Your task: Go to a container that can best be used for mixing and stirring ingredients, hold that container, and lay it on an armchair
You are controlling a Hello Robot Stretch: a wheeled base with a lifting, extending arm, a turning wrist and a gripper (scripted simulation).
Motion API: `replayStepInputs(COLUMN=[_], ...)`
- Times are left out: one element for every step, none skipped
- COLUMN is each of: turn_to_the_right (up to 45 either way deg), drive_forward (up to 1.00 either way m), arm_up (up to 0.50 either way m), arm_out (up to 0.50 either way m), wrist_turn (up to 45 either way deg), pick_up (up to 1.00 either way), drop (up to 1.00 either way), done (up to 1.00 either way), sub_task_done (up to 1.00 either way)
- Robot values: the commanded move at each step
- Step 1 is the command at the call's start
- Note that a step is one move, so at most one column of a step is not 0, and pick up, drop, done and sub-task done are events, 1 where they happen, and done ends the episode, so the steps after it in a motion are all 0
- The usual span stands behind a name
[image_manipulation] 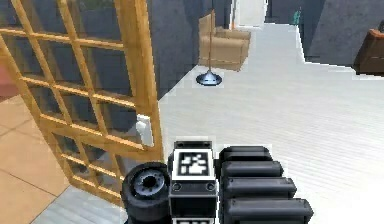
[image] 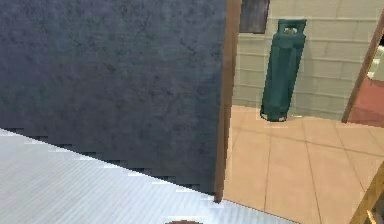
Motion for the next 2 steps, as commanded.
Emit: replayStepInputs(turn_to_the_right=[27.0,0.0], drive_forward=[0.00,1.00], arm_up=[0.00,0.00], arm_out=[0.00,0.00], wrist_turn=[0.0,0.0], pick_up=[0.00,0.00], drop=[0.00,0.00], done=[0.00,0.00], sub_task_done=[0.00,0.00])
